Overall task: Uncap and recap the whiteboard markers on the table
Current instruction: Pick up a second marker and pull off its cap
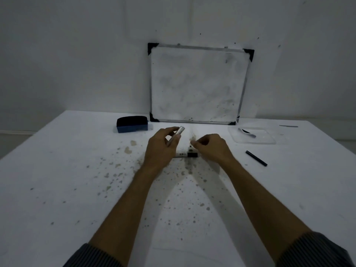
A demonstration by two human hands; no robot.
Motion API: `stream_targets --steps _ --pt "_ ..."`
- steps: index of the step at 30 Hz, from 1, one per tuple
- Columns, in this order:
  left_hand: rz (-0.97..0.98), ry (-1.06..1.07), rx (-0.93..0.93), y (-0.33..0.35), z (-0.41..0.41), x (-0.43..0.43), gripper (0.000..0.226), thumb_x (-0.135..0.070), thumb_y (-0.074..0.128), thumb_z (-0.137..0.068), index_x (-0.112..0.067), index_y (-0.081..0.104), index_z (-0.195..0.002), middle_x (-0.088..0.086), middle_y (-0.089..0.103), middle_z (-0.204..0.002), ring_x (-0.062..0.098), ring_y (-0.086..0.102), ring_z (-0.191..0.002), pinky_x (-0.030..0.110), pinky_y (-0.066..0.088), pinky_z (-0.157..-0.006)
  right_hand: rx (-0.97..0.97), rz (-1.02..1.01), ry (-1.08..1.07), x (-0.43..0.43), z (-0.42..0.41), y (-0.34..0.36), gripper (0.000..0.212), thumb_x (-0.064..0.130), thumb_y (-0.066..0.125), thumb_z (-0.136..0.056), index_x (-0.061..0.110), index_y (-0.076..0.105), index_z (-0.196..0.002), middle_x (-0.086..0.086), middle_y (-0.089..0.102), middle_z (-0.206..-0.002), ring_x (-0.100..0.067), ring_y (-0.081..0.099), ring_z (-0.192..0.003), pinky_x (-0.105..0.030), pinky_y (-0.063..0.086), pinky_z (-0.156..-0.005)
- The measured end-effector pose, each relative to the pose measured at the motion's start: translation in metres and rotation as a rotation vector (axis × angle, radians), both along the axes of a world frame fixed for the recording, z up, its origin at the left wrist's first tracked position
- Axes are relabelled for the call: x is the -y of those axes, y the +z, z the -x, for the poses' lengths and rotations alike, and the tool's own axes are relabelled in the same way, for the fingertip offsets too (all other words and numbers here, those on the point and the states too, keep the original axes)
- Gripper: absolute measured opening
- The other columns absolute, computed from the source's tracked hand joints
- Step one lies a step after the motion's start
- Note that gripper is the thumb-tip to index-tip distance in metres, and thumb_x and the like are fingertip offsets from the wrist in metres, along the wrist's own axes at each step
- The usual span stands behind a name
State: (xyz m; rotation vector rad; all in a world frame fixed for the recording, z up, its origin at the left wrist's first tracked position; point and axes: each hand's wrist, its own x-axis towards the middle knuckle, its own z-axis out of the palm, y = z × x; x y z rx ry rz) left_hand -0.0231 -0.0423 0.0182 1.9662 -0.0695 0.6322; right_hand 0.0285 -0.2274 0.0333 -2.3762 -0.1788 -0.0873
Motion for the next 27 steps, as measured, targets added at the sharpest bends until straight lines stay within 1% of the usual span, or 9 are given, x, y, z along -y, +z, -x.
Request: stream_targets --steps 2,3,7,10,14,16,20,23,27 --pt "0.02 0.019 0.013 0.003 -0.001 0.001 0.032 -0.033 0.065 -0.099 -0.025 0.067 -0.129 -0.013 0.067 -0.106 -0.008 0.058 -0.069 0.007 0.048 -0.061 -0.049 0.101 -0.038 -0.01 -0.01 -0.004 0.042 0.059 0.069 -0.085 0.02 0.072 -0.071 0.002 0.065 -0.064 -0.015 0.063 -0.063 -0.027 0.048 -0.059" --pt "0.038 0.023 0.016 0.003 -0.001 0.001 0.031 -0.032 0.066 -0.099 -0.024 0.067 -0.129 -0.013 0.066 -0.105 -0.008 0.057 -0.068 0.007 0.047 -0.061 -0.068 0.152 -0.053 -0.015 -0.014 -0.008 0.046 0.063 0.069 -0.082 0.019 0.07 -0.07 0.001 0.064 -0.063 -0.018 0.064 -0.064 -0.028 0.048 -0.058" --pt "0.052 0.009 0.018 0.005 -0.003 0.004 0.032 -0.03 0.066 -0.098 -0.023 0.066 -0.13 -0.011 0.066 -0.111 -0.005 0.056 -0.066 0.007 0.048 -0.062 -0.107 0.249 -0.09 -0.027 -0.021 -0.018 0.06 0.07 0.066 -0.069 0.017 0.073 -0.095 -0.006 0.073 -0.087 -0.027 0.07 -0.082 -0.035 0.059 -0.072" --pt "0.052 -0.003 0.022 0.007 -0.004 0.006 0.032 -0.031 0.067 -0.098 -0.024 0.066 -0.129 -0.011 0.067 -0.113 -0.004 0.056 -0.066 0.007 0.048 -0.063 -0.164 0.185 -0.104 -0.028 -0.023 -0.013 0.054 0.058 0.069 -0.067 0.013 0.072 -0.096 -0.008 0.073 -0.091 -0.027 0.069 -0.084 -0.033 0.054 -0.069" --pt "0.065 -0.022 0.011 0.009 -0.003 0.008 0.032 -0.032 0.066 -0.099 -0.025 0.066 -0.13 -0.012 0.068 -0.111 0.001 0.056 -0.062 0.012 0.051 -0.061 -0.231 -0.129 -0.05 -0.016 -0.016 0.004 0.025 0.033 0.075 -0.082 0.008 0.079 -0.086 -0.009 0.077 -0.089 -0.017 0.066 -0.077 -0.029 0.049 -0.068" --pt "0.118 -0.056 -0.022 0.011 -0.001 0.01 0.031 -0.034 0.065 -0.099 -0.023 0.066 -0.128 -0.011 0.069 -0.109 0.005 0.057 -0.06 0.025 0.058 -0.059 -0.215 -0.336 -0.02 -0.001 -0.005 0.014 0.015 0.03 0.075 -0.086 0.016 0.08 -0.086 -0.002 0.079 -0.094 -0.016 0.068 -0.086 -0.027 0.05 -0.07" --pt "0.331 -0.254 -0.153 0.011 0.009 0.03 0.03 -0.027 0.062 -0.101 -0.01 0.066 -0.126 0.01 0.068 -0.106 0.018 0.065 -0.056 0.031 0.055 -0.045 -0.113 -0.586 -0.089 0.029 0.013 0.015 0.015 0.03 0.071 -0.091 0.017 0.077 -0.098 0.006 0.081 -0.093 -0.013 0.068 -0.086 -0.027 0.049 -0.072" --pt "0.432 -0.405 -0.302 0.002 0.017 0.054 0.029 -0.025 0.063 -0.101 -0.007 0.068 -0.123 0.014 0.067 -0.099 0.024 0.066 -0.057 0.033 0.057 -0.048 -0.023 -0.684 -0.132 0.046 0.033 -0.005 0.017 0.026 0.07 -0.094 0.013 0.076 -0.102 0.006 0.08 -0.09 -0.009 0.065 -0.077 -0.023 0.05 -0.067" --pt "0.461 -0.461 -0.397 -0.007 0.013 0.066 0.025 -0.018 0.063 -0.101 -0.006 0.071 -0.121 0.015 0.071 -0.1 0.026 0.068 -0.059 0.035 0.059 -0.05 -0.135 -0.973 -0.17 0.056 0.04 -0.017 0.018 0.026 0.066 -0.097 0.015 0.08 -0.101 0.006 0.073 -0.083 -0.014 0.056 -0.077 -0.026 0.048 -0.071"
